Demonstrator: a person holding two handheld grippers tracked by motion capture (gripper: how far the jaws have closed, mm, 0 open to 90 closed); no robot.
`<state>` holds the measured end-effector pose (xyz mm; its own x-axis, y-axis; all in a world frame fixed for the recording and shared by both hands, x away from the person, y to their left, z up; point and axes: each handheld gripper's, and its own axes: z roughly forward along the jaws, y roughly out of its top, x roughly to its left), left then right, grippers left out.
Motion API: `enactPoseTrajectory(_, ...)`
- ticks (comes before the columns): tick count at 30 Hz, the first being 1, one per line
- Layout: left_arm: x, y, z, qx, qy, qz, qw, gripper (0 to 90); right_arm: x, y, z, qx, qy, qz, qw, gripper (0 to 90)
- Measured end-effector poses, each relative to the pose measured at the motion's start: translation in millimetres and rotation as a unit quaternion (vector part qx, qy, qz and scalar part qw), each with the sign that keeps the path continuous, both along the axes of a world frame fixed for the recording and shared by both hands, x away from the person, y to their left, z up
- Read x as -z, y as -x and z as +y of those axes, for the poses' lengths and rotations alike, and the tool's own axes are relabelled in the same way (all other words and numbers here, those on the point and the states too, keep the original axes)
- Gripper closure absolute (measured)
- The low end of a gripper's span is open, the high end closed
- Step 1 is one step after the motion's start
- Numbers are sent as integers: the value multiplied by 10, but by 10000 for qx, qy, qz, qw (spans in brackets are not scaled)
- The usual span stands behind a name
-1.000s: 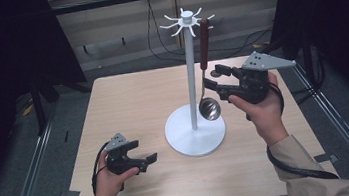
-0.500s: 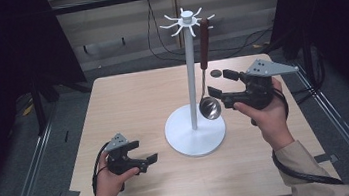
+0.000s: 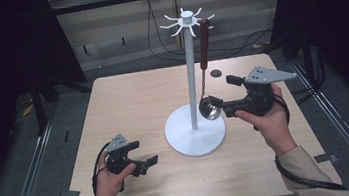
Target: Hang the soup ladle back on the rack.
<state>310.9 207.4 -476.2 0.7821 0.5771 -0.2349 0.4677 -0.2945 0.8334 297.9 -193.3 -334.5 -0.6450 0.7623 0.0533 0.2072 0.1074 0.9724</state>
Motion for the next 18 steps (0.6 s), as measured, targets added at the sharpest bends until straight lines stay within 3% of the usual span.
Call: enactPoseTrajectory(18, -2, -3, 21, -17, -16, -2, 10000, 4, 138, 69, -56, 11, 15, 68, 10000, 73)
